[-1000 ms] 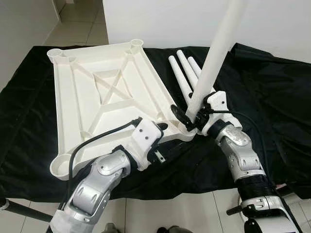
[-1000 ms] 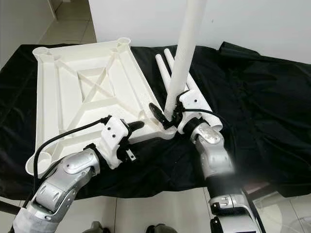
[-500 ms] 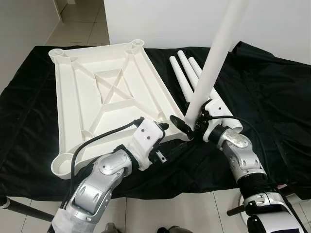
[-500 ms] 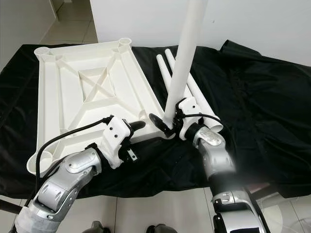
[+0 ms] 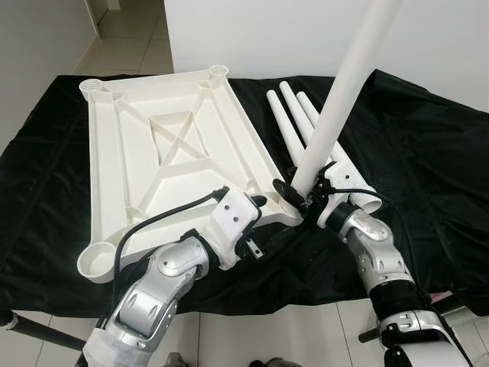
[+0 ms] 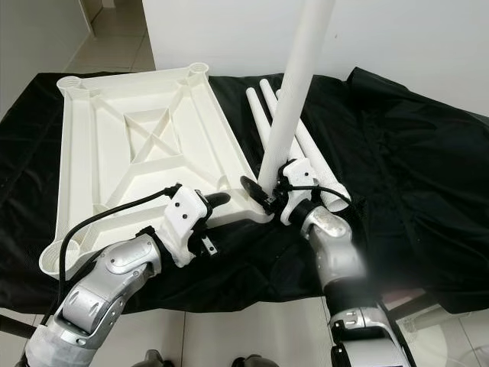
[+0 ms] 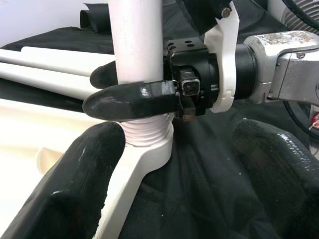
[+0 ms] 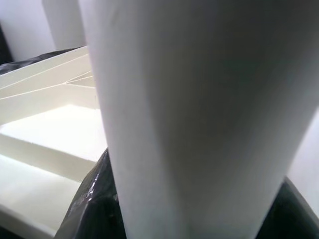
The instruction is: Building children table
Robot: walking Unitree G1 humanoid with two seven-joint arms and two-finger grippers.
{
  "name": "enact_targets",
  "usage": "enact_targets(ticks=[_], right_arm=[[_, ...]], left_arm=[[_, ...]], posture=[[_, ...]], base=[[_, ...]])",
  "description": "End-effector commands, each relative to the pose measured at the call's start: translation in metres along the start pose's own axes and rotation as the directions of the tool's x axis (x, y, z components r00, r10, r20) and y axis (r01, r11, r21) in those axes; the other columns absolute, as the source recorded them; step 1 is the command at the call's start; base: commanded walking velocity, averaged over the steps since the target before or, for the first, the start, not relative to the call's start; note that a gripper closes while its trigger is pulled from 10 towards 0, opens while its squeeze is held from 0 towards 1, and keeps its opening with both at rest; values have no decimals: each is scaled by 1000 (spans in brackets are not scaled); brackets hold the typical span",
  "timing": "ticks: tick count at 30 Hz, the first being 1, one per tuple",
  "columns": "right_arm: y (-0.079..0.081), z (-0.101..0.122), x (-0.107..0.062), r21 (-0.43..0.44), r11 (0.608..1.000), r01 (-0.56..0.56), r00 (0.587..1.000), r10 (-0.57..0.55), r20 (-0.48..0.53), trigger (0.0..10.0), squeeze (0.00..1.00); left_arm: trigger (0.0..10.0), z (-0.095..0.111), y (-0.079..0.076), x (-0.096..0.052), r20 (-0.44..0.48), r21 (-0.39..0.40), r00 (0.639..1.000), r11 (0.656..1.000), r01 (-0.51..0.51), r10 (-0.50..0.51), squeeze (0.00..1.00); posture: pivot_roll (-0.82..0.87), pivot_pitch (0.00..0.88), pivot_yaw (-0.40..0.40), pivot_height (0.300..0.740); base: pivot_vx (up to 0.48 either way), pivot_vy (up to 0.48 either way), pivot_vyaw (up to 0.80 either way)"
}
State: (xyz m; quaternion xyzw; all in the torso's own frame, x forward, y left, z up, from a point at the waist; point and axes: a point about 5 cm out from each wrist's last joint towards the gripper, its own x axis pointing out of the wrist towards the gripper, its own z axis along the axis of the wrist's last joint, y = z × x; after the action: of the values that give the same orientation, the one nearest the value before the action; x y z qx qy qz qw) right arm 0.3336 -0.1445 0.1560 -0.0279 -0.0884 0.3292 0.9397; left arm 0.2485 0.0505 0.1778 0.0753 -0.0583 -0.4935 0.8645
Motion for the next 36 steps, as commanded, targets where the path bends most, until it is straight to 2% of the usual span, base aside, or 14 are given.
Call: enact_targets(ticks=[1,8,9,13,15,16,18,23,25,26,31,34,35,36], right_arm=[[4,-9,-2,53,996,72,997,-71,-33,10000,0],[5,-14,-2,36,984,177,983,-174,-67,10000,0],[9,-13,-1,39,959,282,958,-279,-71,10000,0],[12,-13,0,45,942,333,941,-329,-74,10000,0],[18,-14,-1,81,888,453,891,-445,-92,10000,0],[18,-14,-1,81,888,453,891,-445,-92,10000,0],[25,-15,-2,129,827,548,837,-538,-103,10000,0],[35,-14,-1,166,758,631,776,-622,-107,10000,0],[35,-14,-1,166,758,631,776,-622,-107,10000,0],[40,-14,2,171,734,657,753,-646,-121,10000,0],[48,-11,6,174,721,671,741,-660,-126,10000,0],[49,-6,6,205,753,626,778,-622,-92,10000,0],[49,-4,5,219,756,617,783,-616,-80,10000,251],[49,-4,5,219,756,617,783,-616,-80,10000,251]], left_arm=[[10000,-1,-1,2,-6,10,1000,1000,6,-6,0],[10000,-3,-1,2,-5,10,1000,1000,6,-6,0],[10000,-3,-2,2,-5,7,1000,1000,9,-9,0],[10000,-3,-2,2,-4,5,1000,1000,11,-11,0],[10000,-4,0,2,-6,5,1000,1000,10,-10,0],[10000,-4,0,2,-6,5,1000,1000,10,-10,0],[10000,-6,2,2,-12,9,1000,1000,3,-3,0],[10000,-4,4,3,-9,7,1000,1000,-10,10,0],[10000,-4,4,3,-9,7,1000,1000,-10,10,0],[10000,-3,4,3,-4,6,1000,1000,-13,13,0],[10000,-1,6,3,3,6,1000,1000,-26,26,0],[10000,-2,6,2,0,6,1000,1000,-31,31,0],[10000,-2,6,2,-2,6,1000,1000,-31,31,0],[10000,-2,6,2,-2,6,1000,1000,-31,31,0]], posture=[[-50,70,-23,740],[-55,67,-21,740],[-62,67,-21,740],[-65,67,-20,740],[-66,69,-21,740],[-66,69,-21,740],[-70,67,-19,740],[-71,61,-15,740],[-71,61,-15,740],[-61,63,-18,740],[-56,67,-15,740],[-56,68,-14,740],[-58,66,-13,740],[-58,66,-13,740]], base=[[0,0,0],[0,0,0],[0,0,0],[0,0,0],[0,0,0],[0,0,0],[0,0,0],[0,0,0],[0,0,0],[0,0,0],[0,0,0],[0,0,0],[0,0,0],[0,0,0]])
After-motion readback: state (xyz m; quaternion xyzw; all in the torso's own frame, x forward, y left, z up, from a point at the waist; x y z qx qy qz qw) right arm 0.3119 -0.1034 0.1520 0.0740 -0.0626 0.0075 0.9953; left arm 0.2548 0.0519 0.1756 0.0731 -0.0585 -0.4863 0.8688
